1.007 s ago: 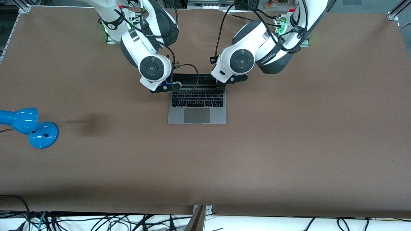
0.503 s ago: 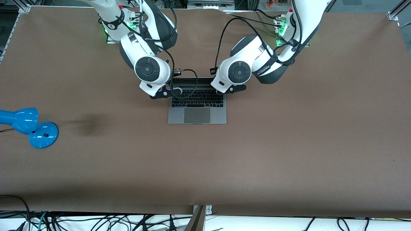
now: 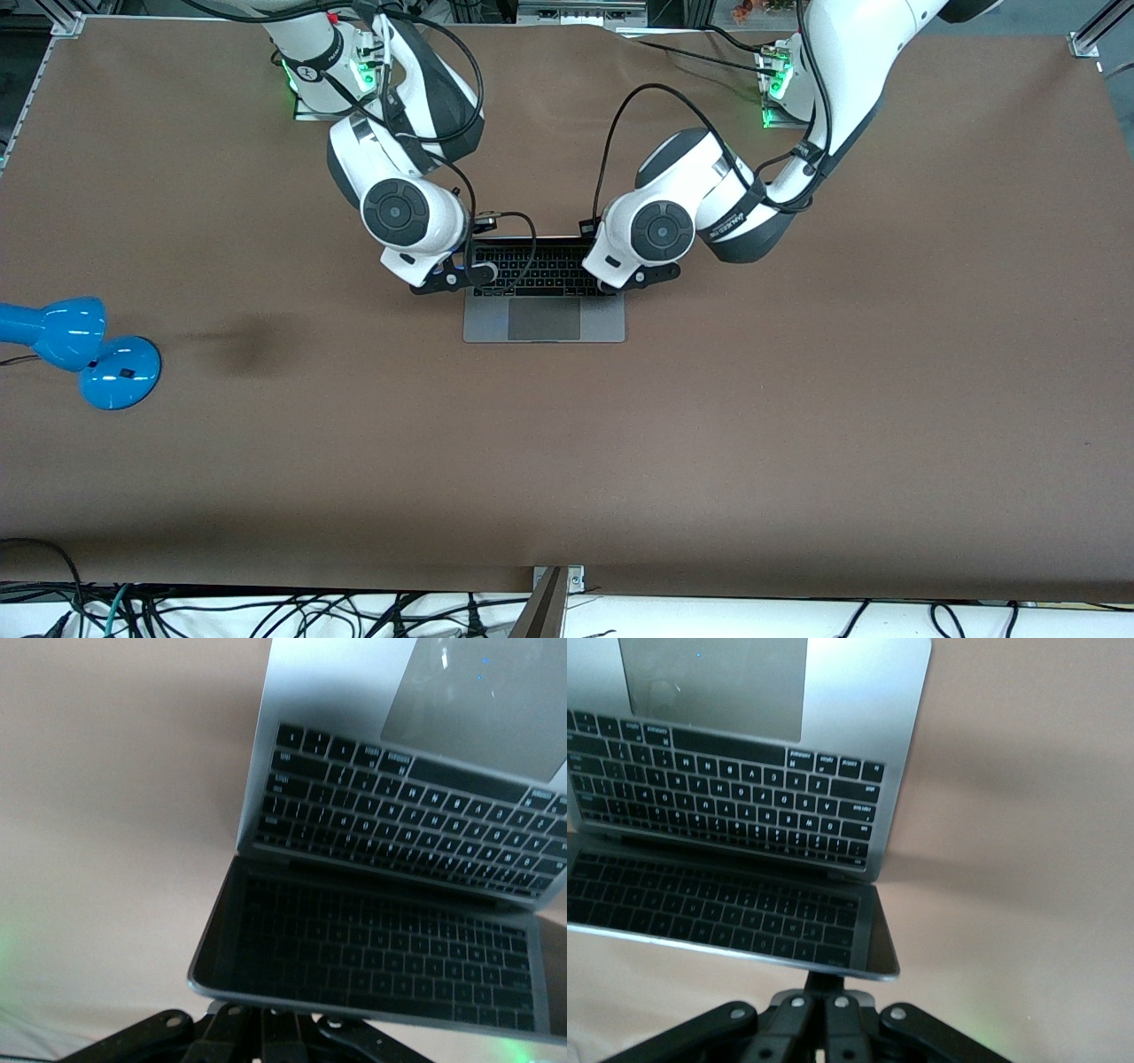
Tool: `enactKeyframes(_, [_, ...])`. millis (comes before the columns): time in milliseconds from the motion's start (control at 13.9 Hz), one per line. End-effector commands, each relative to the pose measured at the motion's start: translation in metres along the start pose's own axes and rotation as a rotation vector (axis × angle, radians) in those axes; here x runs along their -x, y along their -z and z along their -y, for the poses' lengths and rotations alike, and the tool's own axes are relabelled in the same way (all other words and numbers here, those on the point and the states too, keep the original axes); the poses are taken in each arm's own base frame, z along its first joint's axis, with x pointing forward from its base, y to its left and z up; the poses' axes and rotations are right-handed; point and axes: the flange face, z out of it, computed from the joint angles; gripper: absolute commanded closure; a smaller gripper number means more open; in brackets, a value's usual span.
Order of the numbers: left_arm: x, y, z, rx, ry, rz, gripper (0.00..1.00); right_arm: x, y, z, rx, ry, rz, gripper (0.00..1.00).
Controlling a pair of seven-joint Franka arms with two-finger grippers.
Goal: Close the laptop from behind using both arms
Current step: 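Push the laptop screen down toward the keyboard with both grippers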
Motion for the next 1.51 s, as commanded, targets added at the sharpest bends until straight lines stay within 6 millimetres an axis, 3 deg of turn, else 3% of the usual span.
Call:
enactKeyframes(0, [-0.016,0.007,-0.011,0.003,0.004,-0.034,1.0,-0.015,0.001,-0.002,0.001,0.018,-0.046,1.0])
enactKeyframes(359, [-0.041,0.011,-0.012,0.048,0.024,-0.049,1.0,-0.039,0.001,-0.007,0.003,0.01,-0.098,1.0])
enactKeyframes(1438, [-0.1,-0.033,-0.013,0.06,0.037,-0.136,1.0,-0.088,-0.053,-0.015,0.006,0.003,-0.21,1.0])
